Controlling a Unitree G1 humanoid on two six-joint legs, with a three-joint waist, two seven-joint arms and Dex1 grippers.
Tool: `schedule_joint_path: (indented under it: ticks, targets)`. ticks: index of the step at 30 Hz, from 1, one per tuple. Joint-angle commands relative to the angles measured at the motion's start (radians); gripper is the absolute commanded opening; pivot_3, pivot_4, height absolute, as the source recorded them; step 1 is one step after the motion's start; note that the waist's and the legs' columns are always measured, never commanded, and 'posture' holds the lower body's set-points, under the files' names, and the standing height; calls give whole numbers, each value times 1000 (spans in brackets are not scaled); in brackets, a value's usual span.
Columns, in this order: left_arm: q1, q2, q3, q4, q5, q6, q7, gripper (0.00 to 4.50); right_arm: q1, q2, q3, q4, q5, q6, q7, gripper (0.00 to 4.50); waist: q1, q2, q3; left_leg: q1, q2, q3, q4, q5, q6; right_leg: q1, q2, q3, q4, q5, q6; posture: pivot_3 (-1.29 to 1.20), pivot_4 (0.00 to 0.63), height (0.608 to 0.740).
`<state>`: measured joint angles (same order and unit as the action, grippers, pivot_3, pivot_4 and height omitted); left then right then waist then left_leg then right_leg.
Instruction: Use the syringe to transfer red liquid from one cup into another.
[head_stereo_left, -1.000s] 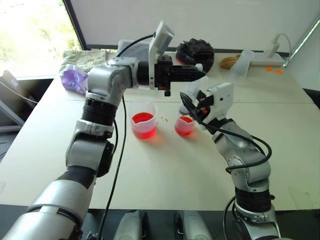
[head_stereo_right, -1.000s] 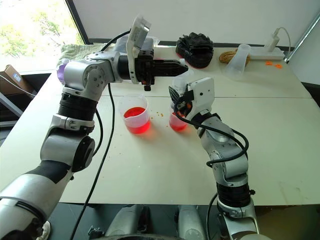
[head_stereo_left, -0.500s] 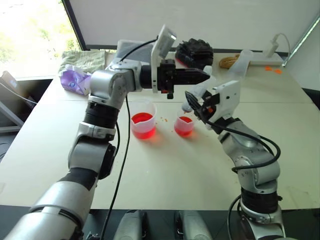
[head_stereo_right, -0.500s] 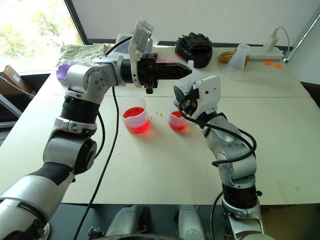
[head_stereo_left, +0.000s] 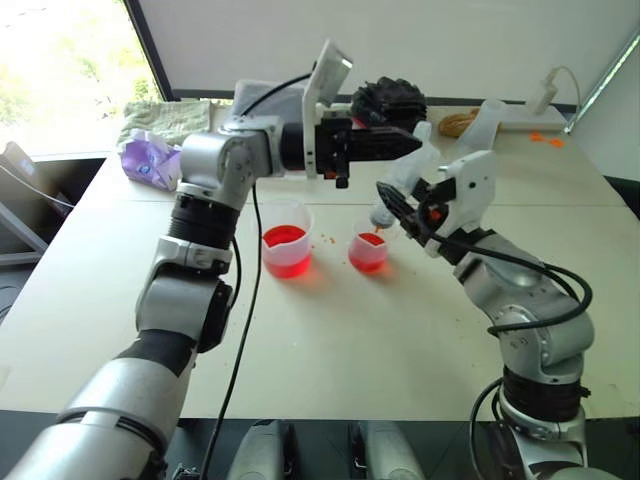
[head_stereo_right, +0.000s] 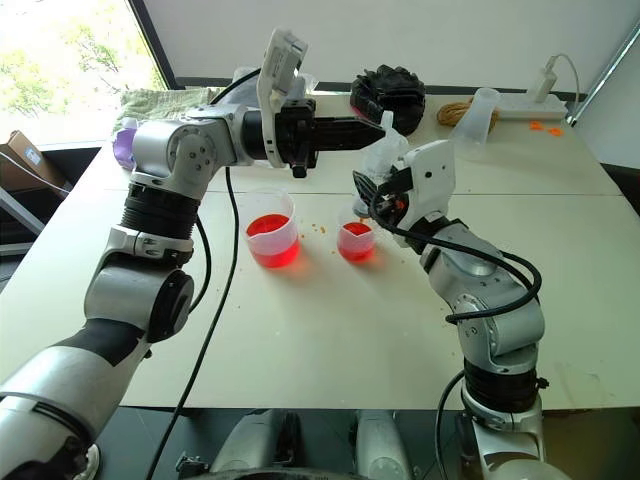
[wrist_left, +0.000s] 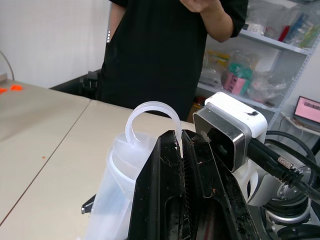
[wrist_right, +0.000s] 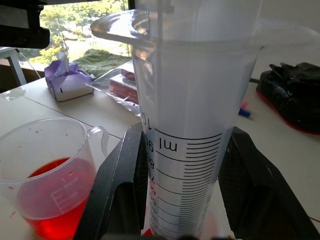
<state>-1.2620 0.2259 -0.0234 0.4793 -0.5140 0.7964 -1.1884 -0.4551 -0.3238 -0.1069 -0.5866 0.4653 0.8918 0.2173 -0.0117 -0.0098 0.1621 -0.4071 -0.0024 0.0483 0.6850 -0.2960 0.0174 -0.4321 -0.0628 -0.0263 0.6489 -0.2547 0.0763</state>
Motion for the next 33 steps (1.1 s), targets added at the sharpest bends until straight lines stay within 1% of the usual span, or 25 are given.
schedule_joint_path:
  ticks: [1, 2, 6, 14, 16, 19, 21, 25, 27, 29, 33]
  targets:
    - [-24, 12, 15, 19, 4, -3, 27, 642, -40, -4, -13, -89, 41, 9, 0, 1374, 0, 0, 0, 0, 0, 0, 0, 0, 0, 0, 0, 0, 0, 0, 0, 0, 150, 740]
    - [-25, 13, 17, 22, 3, -3, 27, 876, -41, -4, -14, -89, 46, 17, -2, 1374, 0, 0, 0, 0, 0, 0, 0, 0, 0, 0, 0, 0, 0, 0, 0, 0, 150, 740]
    - [-20, 25, 12, 11, 9, -22, 23, 2401, -47, -6, -15, -92, 60, 33, -8, 1374, 0, 0, 0, 0, 0, 0, 0, 0, 0, 0, 0, 0, 0, 0, 0, 0, 150, 740]
    - [-29, 48, 52, 29, -4, -32, 44, 2401, -63, -25, -22, -89, 72, 44, -12, 1374, 0, 0, 0, 0, 0, 0, 0, 0, 0, 0, 0, 0, 0, 0, 0, 0, 150, 740]
    - [-34, 56, 80, 29, -20, -19, 64, 2401, -66, -33, -27, -88, 72, 46, -10, 1374, 0, 0, 0, 0, 0, 0, 0, 0, 0, 0, 0, 0, 0, 0, 0, 0, 150, 740]
    - [-23, 88, 130, 5, -51, 17, 111, 2401, -68, -54, -39, -88, 73, 51, -3, 1374, -3, 0, 0, 0, 0, 0, 0, 0, 0, 0, 0, 0, 0, 0, 0, 0, 150, 740]
    - [13, 127, 151, -41, -70, 52, 124, 2401, -102, -49, -67, -78, 97, 89, -28, 1374, -9, 0, 0, 0, 0, 0, 0, 0, 0, 0, 0, 0, 0, 0, 0, 0, 150, 740]
    - [108, 186, 172, -154, -99, 112, 163, 2401, -190, -51, -143, -48, 150, 172, -70, 1374, -3, 1, 0, 1, 1, 0, 0, 0, 0, 0, 0, 0, 1, 0, 0, 0, 150, 740]
    - [164, 206, 179, -217, -113, 136, 182, 2401, -268, -41, -206, -4, 174, 252, -123, 1374, 0, 0, 0, 1, 1, 0, 0, 0, 0, 0, -1, 0, 1, 0, 0, 0, 150, 740]
    - [223, 233, 173, -283, -122, 144, 179, 2401, -349, -60, -258, 48, 204, 315, -137, 1374, 4, 0, 0, 0, 1, -1, 0, 0, -1, 0, -2, 0, 1, 0, 0, 0, 150, 740]
    - [320, 267, 180, -381, -158, 156, 178, 2401, -519, -186, -299, 203, 182, 512, -150, 1374, 5, 0, 0, -1, 0, 0, 0, 0, -1, 0, -4, 0, 1, 0, 0, 0, 150, 740]
